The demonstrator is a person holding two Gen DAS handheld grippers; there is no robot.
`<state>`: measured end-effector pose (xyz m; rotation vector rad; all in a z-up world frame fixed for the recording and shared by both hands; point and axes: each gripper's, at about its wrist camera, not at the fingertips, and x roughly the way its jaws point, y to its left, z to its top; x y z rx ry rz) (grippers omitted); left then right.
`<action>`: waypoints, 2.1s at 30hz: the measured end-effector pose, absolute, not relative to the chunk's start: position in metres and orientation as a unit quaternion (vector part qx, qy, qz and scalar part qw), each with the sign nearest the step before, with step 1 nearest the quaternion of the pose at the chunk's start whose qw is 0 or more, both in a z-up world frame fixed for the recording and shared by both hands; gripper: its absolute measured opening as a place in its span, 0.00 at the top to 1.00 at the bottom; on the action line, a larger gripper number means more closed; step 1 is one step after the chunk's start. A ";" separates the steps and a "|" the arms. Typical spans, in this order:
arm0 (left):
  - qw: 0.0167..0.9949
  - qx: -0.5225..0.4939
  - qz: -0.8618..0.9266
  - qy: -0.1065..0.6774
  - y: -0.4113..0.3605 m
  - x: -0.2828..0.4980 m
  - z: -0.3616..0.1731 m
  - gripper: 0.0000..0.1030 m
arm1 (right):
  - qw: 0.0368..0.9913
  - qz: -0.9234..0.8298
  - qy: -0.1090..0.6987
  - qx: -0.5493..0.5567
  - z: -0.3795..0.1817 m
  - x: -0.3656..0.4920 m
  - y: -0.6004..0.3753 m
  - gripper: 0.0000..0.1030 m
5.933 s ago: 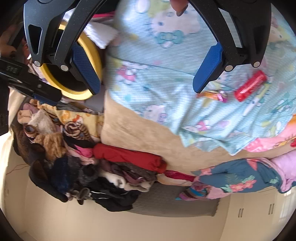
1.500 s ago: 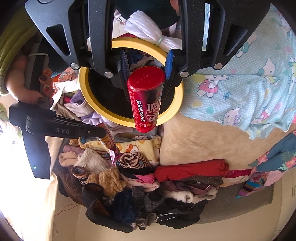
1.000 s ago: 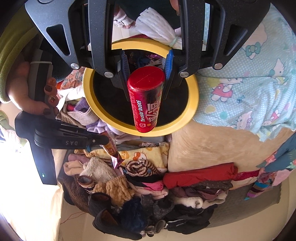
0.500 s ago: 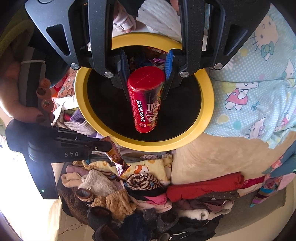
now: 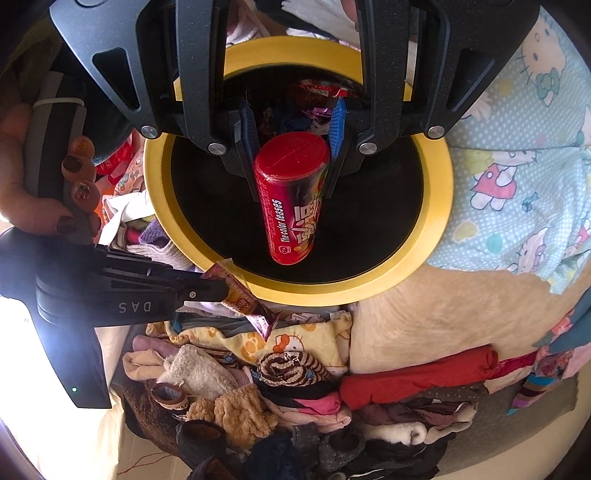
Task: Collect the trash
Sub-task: 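Open both tools over the bin to drop the tube and wrapper, then withdraw both open tools from above the bin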
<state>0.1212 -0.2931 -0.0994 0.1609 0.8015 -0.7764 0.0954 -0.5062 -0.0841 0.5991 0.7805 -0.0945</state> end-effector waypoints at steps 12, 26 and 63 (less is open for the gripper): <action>0.845 0.073 -0.366 0.382 -0.303 0.132 -0.098 0.64 | 0.878 -0.051 0.375 0.293 -0.086 0.094 -0.510 0.70; 0.861 0.052 -0.339 0.375 -0.278 0.133 -0.081 0.12 | 0.893 -0.053 0.357 0.270 -0.071 0.083 -0.498 0.37; 0.902 0.002 -0.228 0.368 -0.167 0.132 -0.049 0.11 | 0.928 -0.028 0.336 0.161 -0.025 0.053 -0.412 0.06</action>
